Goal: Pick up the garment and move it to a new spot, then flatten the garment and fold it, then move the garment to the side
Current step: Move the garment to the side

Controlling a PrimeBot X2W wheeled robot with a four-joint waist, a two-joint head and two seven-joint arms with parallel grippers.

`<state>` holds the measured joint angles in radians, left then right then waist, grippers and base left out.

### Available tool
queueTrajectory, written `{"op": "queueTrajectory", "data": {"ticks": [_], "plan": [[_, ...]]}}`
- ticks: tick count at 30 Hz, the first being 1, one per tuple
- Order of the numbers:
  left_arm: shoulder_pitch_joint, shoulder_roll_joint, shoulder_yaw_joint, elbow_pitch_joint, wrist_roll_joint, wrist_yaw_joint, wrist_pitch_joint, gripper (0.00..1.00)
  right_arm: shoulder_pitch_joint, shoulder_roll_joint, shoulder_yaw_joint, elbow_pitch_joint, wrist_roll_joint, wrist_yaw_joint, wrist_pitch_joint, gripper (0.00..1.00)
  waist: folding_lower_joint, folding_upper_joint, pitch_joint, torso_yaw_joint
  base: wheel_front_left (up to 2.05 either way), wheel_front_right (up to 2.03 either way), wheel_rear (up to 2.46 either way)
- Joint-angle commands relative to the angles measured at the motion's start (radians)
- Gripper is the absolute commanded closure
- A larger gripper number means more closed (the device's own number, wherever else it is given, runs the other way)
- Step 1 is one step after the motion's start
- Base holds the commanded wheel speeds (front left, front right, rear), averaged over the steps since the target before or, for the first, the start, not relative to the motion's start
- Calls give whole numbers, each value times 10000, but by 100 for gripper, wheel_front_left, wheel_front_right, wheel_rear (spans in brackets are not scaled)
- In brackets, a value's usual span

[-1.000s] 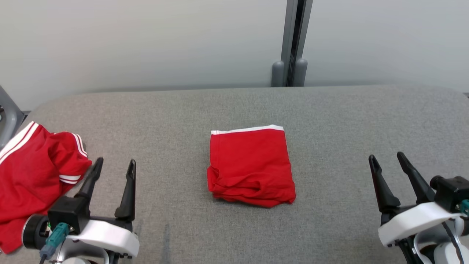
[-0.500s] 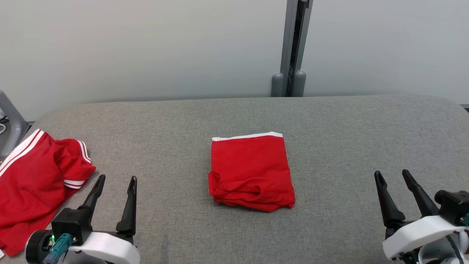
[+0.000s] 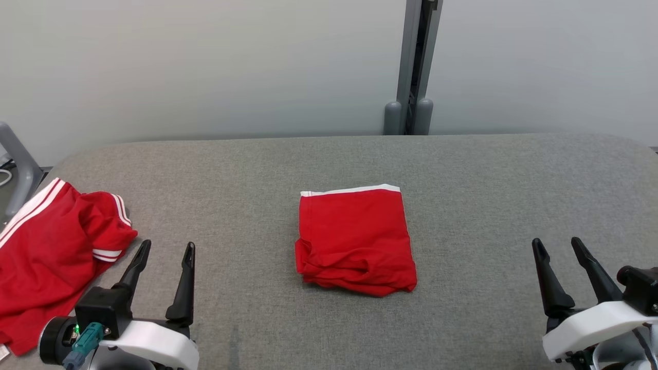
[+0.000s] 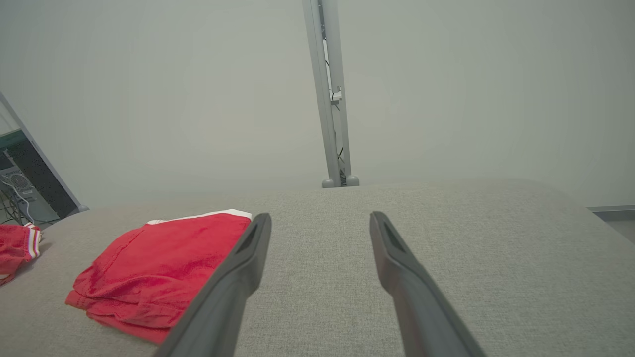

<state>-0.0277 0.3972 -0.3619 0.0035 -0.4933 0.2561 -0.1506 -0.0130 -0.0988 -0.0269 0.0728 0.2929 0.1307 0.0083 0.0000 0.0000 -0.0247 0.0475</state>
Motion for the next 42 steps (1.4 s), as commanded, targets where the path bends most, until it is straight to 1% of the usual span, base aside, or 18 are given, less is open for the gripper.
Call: {"op": "queueTrajectory", "data": {"ticks": [1,5,10,16,20,26,29,35,36,37,38,42], "plan": [[-251,47,-14,-31,19,-63,-11,0,-124,-85,-136,42,36,1,-63,0,0,0,71,112,0,0,0],[-461,46,-98,-89,86,-156,-26,0,-431,-193,-96,364,71,1,21,0,0,0,337,448,0,0,0],[-946,-57,-188,-203,146,-259,-142,0,-1116,-460,285,892,221,1,89,0,0,0,1087,870,0,0,0],[-1753,-400,-397,0,251,-508,-432,0,-2416,-935,1361,2045,525,1,240,0,0,0,2188,1424,0,0,0],[-2241,-589,-529,277,305,-695,-609,0,-3241,-1182,2342,2930,790,1,362,0,0,0,2713,1661,0,0,0],[-2795,-854,-649,700,371,-925,-830,0,-4120,-1262,3709,4018,1450,1,429,0,0,0,3218,1820,0,0,0],[-2976,-980,-666,906,379,-1012,-901,0,-4285,-1259,4240,4605,1788,1,748,0,0,0,3328,1814,0,0,0],[-3163,-1032,-608,1182,396,-1121,-1013,0,-4567,-1191,4973,5098,2445,2,687,0,0,0,3451,1669,0,0,0],[-3166,-1047,-599,1212,409,-1113,-1028,0,-4604,-1193,5081,5123,2516,2,717,57,0,0,3453,1627,0,0,0],[-3158,-1058,-596,1240,419,-1115,-1040,0,-4671,-1234,5173,5082,2554,2,613,85,0,0,3449,1591,0,0,0],[-3152,-1046,-582,1264,420,-1116,-1053,0,-4751,-1271,5223,5037,2626,2,565,100,0,0,3445,1536,0,0,0],[-3098,-943,-514,1308,462,-1083,-1064,0,-4998,-1525,5338,4693,2600,-2,288,100,0,0,3319,1210,0,0,0]]}}
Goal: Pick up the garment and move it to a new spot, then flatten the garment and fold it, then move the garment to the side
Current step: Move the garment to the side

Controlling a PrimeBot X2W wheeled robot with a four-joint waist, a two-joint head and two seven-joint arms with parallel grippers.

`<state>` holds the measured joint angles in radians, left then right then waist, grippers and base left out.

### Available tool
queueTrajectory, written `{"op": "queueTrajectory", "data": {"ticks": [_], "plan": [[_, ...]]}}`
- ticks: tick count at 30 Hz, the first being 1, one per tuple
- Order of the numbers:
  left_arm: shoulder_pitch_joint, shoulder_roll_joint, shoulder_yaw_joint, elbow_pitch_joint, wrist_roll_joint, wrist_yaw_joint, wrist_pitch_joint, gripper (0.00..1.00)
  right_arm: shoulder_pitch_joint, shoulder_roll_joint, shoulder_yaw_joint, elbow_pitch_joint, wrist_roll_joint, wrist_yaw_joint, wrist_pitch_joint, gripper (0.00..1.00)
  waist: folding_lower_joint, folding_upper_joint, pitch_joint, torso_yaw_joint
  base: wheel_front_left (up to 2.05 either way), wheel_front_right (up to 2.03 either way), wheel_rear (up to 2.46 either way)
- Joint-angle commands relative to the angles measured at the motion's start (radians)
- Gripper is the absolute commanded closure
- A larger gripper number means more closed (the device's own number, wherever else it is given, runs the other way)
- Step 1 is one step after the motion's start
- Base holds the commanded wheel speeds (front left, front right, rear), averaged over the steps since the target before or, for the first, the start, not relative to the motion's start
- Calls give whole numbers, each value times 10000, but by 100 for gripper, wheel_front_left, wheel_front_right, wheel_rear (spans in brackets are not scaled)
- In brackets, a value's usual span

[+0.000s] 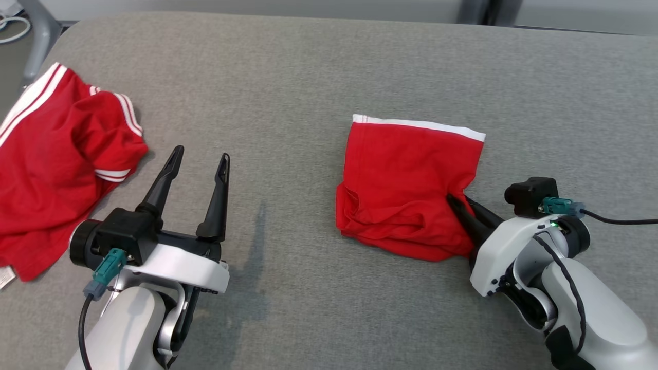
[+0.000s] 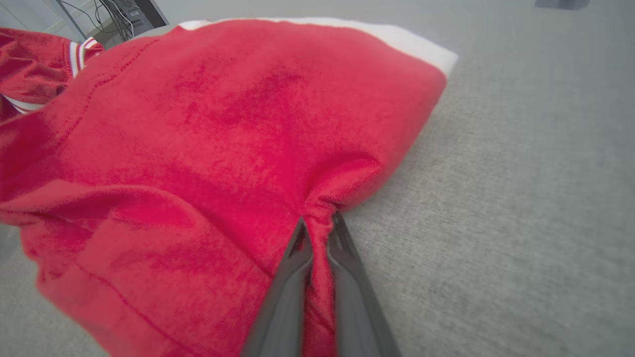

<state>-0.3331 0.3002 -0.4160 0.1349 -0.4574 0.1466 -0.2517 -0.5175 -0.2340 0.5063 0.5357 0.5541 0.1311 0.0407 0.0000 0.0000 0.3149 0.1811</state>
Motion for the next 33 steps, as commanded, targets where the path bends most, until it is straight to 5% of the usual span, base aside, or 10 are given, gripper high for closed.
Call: {"op": "queueTrajectory", "data": {"ticks": [1,11,21,28,33], "plan": [[-10,81,45,-16,105,20,-59,0,18,-254,17,-92,-83,-6,-100,100,0,0,-121,-240,0,0,0],[257,548,236,-396,51,206,207,0,1320,-982,-372,-1926,-742,-5,330,100,0,0,-480,-1863,0,0,0],[308,976,301,-1061,136,383,677,0,2606,-994,-1526,-3244,-1313,-5,862,100,0,0,-291,-3762,0,0,0],[-76,1152,148,-1619,341,478,1080,0,2189,-1073,-1861,-3222,-1409,-5,939,100,0,0,284,-4503,0,0,0],[-646,1198,-80,-2045,582,393,1424,0,961,-2124,-1846,-2063,-1650,-5,571,100,0,0,1039,-4649,0,0,0]]}}
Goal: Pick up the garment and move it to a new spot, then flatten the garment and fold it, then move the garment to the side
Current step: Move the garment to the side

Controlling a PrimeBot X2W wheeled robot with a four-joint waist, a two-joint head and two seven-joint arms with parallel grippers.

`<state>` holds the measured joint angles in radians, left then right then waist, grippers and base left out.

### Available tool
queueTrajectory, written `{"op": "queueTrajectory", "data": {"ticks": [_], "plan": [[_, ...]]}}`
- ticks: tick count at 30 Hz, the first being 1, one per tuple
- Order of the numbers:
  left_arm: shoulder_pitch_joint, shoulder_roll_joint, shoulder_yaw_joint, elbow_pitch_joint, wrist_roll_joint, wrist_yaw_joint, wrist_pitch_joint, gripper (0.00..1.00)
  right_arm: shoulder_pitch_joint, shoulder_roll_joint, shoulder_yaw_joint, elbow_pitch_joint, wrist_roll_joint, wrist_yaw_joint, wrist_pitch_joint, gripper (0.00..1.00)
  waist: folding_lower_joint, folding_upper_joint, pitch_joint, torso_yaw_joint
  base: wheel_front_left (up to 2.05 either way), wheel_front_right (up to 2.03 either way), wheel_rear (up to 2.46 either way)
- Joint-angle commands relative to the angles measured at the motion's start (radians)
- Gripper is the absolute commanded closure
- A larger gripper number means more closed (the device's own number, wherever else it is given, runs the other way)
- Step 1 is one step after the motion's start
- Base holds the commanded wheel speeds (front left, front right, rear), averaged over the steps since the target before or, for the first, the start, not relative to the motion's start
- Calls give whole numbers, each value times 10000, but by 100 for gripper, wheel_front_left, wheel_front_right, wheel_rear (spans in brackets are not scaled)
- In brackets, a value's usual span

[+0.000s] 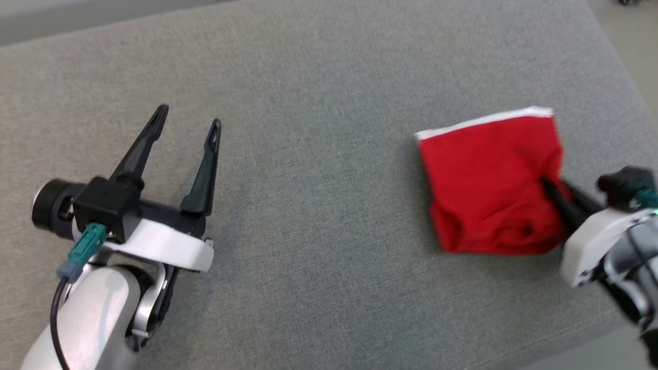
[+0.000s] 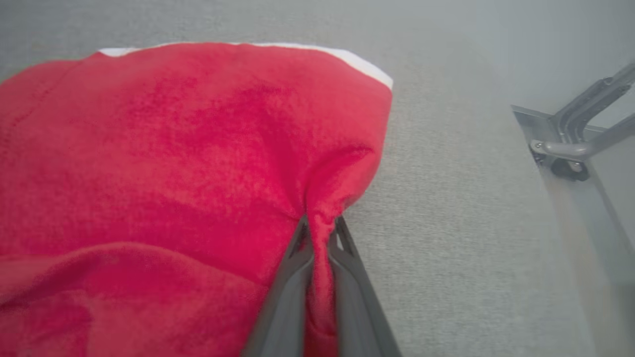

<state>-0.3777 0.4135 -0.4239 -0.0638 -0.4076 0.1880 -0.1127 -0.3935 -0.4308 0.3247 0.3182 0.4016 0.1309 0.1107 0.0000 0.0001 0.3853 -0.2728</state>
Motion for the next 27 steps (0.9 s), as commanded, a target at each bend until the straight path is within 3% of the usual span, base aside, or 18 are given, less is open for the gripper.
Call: {"op": "queueTrajectory", "data": {"ticks": [1,8,12,15,16,23,27], "plan": [[-329,74,-37,-110,107,-71,90,0,-555,-448,-40,333,-308,-3,-234,100,0,-1,482,-98,0,0,0],[-1264,30,-393,-281,392,-386,334,0,-2334,-1799,-301,2154,-1251,-3,-1211,100,0,-1,1296,160,0,0,0],[-1597,-3,-524,-246,479,-501,344,0,-3148,-2137,-571,3166,-1649,-4,-1607,100,0,-1,1562,296,0,0,0],[-1754,-9,-630,-199,587,-527,344,0,-3749,-1920,-947,4305,-1959,-3,-1772,100,0,-1,1740,377,0,0,0],[-1872,-29,-680,-128,603,-535,324,0,-4080,-1720,-1255,5049,-2077,-3,-2049,0,0,-1,1827,466,0,0,0],[-1781,-40,-599,54,481,-446,183,0,-4255,-1320,-1910,6261,-2042,-4,-2675,0,0,-1,1698,594,0,0,0],[-1424,-27,-557,279,379,-357,-9,0,-4186,-744,-3026,6715,-1940,-1,-3405,0,0,-1,1329,660,0,0,0]]}}
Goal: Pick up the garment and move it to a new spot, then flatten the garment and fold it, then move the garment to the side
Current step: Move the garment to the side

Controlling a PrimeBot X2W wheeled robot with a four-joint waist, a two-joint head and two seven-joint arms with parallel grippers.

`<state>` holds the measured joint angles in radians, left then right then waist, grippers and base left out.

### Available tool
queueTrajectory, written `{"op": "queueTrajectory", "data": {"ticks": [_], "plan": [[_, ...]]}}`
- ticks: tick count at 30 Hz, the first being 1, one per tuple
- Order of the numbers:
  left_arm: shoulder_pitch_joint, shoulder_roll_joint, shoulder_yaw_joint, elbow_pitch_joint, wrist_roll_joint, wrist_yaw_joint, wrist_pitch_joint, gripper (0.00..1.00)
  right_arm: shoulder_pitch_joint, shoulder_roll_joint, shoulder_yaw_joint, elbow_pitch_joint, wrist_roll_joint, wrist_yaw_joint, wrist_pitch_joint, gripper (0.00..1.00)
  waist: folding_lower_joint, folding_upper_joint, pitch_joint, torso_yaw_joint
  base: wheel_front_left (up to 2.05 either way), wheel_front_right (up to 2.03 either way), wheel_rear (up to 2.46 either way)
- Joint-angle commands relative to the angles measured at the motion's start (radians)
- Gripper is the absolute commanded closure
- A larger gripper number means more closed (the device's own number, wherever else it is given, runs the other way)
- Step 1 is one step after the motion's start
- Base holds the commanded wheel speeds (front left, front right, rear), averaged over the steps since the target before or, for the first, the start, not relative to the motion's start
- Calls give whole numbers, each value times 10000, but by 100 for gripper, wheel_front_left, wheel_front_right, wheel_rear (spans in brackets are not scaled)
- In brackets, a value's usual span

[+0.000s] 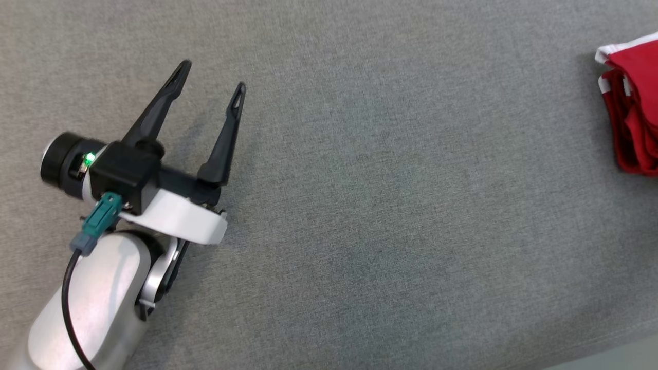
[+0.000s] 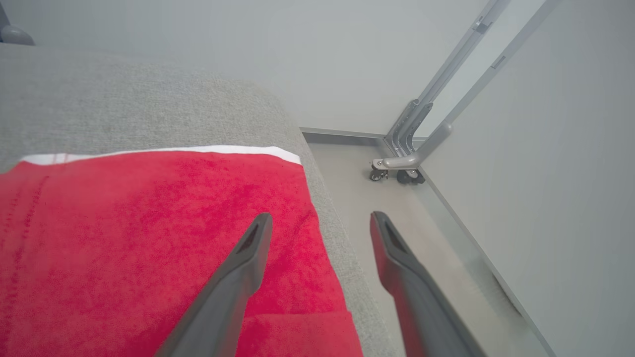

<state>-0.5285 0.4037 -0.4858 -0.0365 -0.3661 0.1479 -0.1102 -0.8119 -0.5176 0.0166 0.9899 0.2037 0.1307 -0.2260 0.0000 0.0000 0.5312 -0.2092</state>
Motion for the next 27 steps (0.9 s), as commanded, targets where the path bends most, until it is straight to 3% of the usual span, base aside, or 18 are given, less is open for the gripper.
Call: {"op": "queueTrajectory", "data": {"ticks": [1,5,15,22,27], "plan": [[211,76,107,75,-84,99,-83,0,96,295,-137,-46,-10,1,-168,0,0,0,-261,28,0,0,0],[735,31,364,257,-356,365,-366,0,603,1149,-770,-864,-100,-1,-398,0,0,0,-873,140,0,0,0],[2038,-174,781,620,-1001,754,-946,0,2971,2907,-1506,-4602,-711,-1,-383,0,0,0,-2519,992,0,0,0],[3023,-208,1246,696,-1423,1033,-1230,0,4603,3911,-1385,-6898,-844,-1,501,0,0,0,-3457,1539,0,0,0],[3616,-118,1327,794,-1616,914,-1303,0,5645,4319,-1166,-8039,-765,-1,1196,0,0,0,-4093,1820,0,0,0]]}}
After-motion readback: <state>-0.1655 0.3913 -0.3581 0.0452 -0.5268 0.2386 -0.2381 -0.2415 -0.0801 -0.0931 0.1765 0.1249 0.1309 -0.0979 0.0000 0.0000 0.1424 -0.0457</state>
